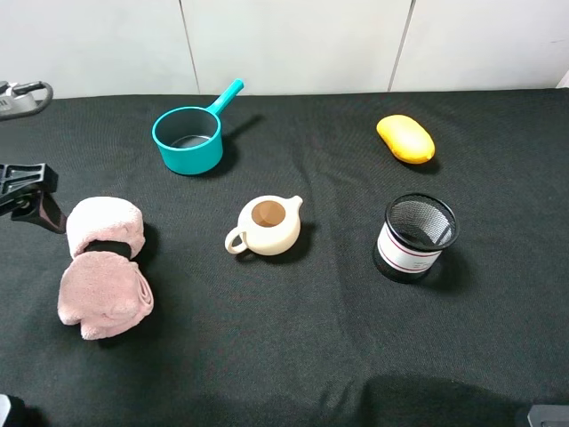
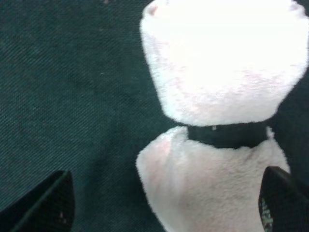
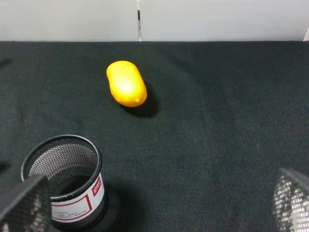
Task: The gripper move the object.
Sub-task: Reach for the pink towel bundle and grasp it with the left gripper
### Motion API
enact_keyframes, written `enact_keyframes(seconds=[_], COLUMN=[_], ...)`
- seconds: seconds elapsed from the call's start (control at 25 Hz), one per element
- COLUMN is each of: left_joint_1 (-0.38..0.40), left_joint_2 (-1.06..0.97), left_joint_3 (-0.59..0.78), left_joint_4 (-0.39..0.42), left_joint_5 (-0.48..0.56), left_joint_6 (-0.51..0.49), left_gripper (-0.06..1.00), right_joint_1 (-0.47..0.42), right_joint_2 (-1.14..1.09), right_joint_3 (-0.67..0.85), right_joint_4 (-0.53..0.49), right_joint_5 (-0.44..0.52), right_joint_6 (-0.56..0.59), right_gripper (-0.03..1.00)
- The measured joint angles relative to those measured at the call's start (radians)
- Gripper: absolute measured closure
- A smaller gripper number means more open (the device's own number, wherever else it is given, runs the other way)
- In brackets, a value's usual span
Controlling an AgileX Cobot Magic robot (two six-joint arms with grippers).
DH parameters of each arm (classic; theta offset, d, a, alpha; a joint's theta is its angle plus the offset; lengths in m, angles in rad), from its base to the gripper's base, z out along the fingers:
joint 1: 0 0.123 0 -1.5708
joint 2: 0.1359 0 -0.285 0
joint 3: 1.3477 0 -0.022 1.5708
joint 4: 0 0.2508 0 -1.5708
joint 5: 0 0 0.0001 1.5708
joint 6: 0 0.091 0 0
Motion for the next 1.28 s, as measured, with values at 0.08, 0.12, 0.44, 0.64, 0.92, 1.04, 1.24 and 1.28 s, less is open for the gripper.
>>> enact_keyframes(seconds=[0.08,0.12,0.44,0.64,0.92,1.04,1.24,1.28], left_joint_1=[-0.020,-0.032,-0.097,-0.097,-0.123,-0.161,-0.168,-0.168], left_joint_2=[0.000,0.000,0.018,0.113,0.252,0.290,0.310,0.310], left_joint_3=[0.000,0.000,0.000,0.000,-0.001,-0.001,-0.001,-0.001], left_joint_4=[-0.001,-0.001,-0.003,-0.003,-0.003,-0.003,-0.007,-0.007], left_joint_5=[-0.008,-0.009,-0.025,-0.078,-0.150,-0.167,-0.187,-0.193], left_joint_6=[-0.017,-0.024,-0.091,-0.093,-0.111,-0.141,-0.170,-0.172], left_gripper=[0.18,0.18,0.18,0.18,0.18,0.18,0.18,0.18], right_joint_1=[0.000,0.000,0.000,0.000,0.000,0.000,0.000,0.000], right_joint_2=[0.000,0.000,0.000,0.000,0.000,0.000,0.000,0.000], right_joint_3=[0.000,0.000,0.000,0.000,0.000,0.000,0.000,0.000], right_joint_4=[0.000,0.000,0.000,0.000,0.000,0.000,0.000,0.000], right_joint_5=[0.000,0.000,0.000,0.000,0.000,0.000,0.000,0.000], right_joint_6=[0.000,0.000,0.000,0.000,0.000,0.000,0.000,0.000], right_gripper=[0.27,0.27,0.27,0.27,0.27,0.27,0.27,0.27])
